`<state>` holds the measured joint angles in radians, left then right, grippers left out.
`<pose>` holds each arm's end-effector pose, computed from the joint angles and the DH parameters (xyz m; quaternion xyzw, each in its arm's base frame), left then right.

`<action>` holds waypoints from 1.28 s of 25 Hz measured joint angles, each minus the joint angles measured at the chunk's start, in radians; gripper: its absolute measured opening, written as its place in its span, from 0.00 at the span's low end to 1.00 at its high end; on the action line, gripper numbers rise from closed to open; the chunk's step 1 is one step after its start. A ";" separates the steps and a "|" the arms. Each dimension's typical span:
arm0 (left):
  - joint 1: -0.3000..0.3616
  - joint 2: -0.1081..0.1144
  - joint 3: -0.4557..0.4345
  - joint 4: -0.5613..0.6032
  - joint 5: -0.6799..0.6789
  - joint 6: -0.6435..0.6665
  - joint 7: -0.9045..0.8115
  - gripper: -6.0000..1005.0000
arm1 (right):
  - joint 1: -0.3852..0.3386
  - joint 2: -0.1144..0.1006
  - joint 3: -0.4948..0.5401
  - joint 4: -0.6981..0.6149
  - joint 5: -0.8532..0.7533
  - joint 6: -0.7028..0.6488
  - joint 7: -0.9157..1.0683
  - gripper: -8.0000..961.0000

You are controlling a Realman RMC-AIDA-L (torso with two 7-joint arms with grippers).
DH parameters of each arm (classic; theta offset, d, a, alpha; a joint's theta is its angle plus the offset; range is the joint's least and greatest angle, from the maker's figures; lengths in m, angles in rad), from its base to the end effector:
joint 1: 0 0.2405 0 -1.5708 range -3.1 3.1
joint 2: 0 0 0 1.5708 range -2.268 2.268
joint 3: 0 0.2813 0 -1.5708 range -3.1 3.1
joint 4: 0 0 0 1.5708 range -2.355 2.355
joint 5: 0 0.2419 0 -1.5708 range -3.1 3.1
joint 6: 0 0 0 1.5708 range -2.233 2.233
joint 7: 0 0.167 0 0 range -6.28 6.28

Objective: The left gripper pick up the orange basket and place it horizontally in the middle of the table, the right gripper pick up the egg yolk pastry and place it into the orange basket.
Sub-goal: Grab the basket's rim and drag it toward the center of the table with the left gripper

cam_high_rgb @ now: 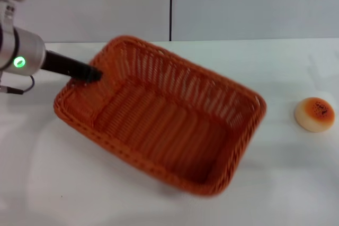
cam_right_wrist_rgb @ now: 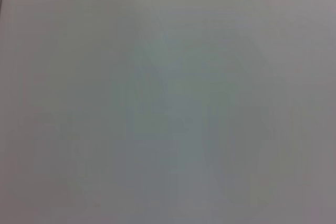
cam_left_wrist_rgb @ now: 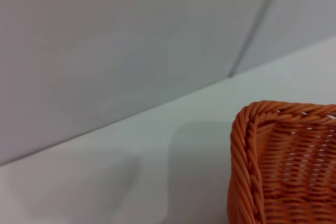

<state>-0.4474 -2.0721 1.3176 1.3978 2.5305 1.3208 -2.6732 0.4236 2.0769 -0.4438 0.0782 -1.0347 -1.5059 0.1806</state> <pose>-0.2357 0.4140 -0.0034 -0.8636 -0.4201 0.0553 0.2732 0.3646 0.3370 -0.0236 -0.6791 0.1627 0.3589 0.6192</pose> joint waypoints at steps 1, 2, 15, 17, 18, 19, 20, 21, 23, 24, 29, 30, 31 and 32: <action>-0.006 0.002 -0.029 0.000 0.000 0.009 -0.051 0.19 | 0.000 0.000 0.000 0.000 0.000 0.000 0.000 0.69; -0.006 0.002 -0.029 0.000 0.000 0.009 -0.051 0.19 | 0.000 0.000 0.000 0.000 0.000 0.000 0.001 0.69; 0.052 0.001 -0.162 0.024 -0.019 0.182 -0.204 0.18 | 0.010 -0.006 -0.007 -0.016 0.000 0.006 0.005 0.69; 0.076 0.000 -0.177 0.033 -0.040 0.193 -0.205 0.18 | 0.015 -0.006 -0.009 -0.020 0.000 0.018 0.005 0.69; 0.105 0.000 -0.197 0.038 -0.079 0.199 -0.206 0.17 | 0.019 -0.006 -0.011 -0.022 0.000 0.024 0.005 0.69; 0.114 0.000 -0.203 0.038 -0.092 0.200 -0.206 0.17 | 0.024 -0.007 -0.013 -0.023 0.000 0.030 0.005 0.69; 0.132 0.000 -0.215 0.040 -0.118 0.202 -0.206 0.17 | 0.029 -0.008 -0.016 -0.025 -0.001 0.034 0.006 0.69; 0.146 0.000 -0.220 0.047 -0.134 0.203 -0.206 0.17 | 0.037 -0.008 -0.022 -0.029 -0.001 0.037 0.006 0.69; 0.174 0.000 -0.224 0.067 -0.157 0.203 -0.206 0.17 | 0.042 -0.008 -0.025 -0.031 -0.001 0.038 0.006 0.69; 0.182 0.000 -0.222 0.076 -0.161 0.202 -0.206 0.17 | 0.046 -0.009 -0.025 -0.032 -0.001 0.042 0.006 0.69; 0.194 -0.001 -0.210 0.090 -0.182 0.200 -0.207 0.17 | 0.062 -0.010 -0.033 -0.036 -0.002 0.055 0.006 0.69; 0.195 -0.001 -0.209 0.089 -0.184 0.199 -0.207 0.17 | 0.063 -0.011 -0.036 -0.036 -0.002 0.055 0.006 0.69; 0.198 -0.001 -0.205 0.087 -0.192 0.194 -0.207 0.17 | 0.063 -0.011 -0.038 -0.037 -0.002 0.055 0.007 0.69; 0.201 -0.002 -0.200 0.086 -0.199 0.186 -0.207 0.17 | 0.063 -0.011 -0.039 -0.037 -0.002 0.055 0.007 0.69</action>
<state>-0.2467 -2.0737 1.1171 1.4838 2.3319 1.5071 -2.8799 0.4870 2.0663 -0.4828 0.0413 -1.0370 -1.4510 0.1871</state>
